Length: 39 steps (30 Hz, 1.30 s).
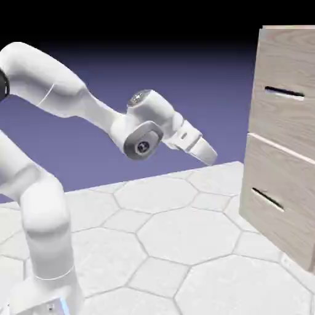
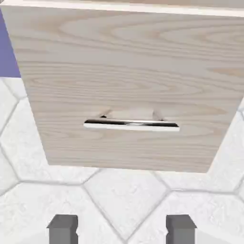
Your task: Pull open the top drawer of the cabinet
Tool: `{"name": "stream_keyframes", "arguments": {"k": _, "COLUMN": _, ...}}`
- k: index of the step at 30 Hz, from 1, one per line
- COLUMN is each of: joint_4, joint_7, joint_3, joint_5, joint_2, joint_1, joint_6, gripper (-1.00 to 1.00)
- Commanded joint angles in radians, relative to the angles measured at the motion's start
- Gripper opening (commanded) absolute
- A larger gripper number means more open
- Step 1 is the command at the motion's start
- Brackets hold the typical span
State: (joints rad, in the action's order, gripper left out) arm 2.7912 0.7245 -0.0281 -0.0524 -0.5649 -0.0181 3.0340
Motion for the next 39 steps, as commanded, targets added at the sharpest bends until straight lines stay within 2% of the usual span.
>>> {"name": "stream_keyframes", "arguments": {"k": 1, "joint_4": -0.016, "joint_7": -0.014, "joint_3": -0.023, "joint_5": -0.044, "joint_2": 0.004, "joint_1": -0.025, "joint_6": -0.003, "gripper": 0.0}}
{"name": "stream_keyframes", "arguments": {"k": 39, "joint_4": -0.607, "joint_7": -0.536, "joint_3": -0.909, "joint_5": -1.696, "joint_2": 0.166, "joint_1": -0.973, "joint_6": -0.098, "gripper": 0.0}}
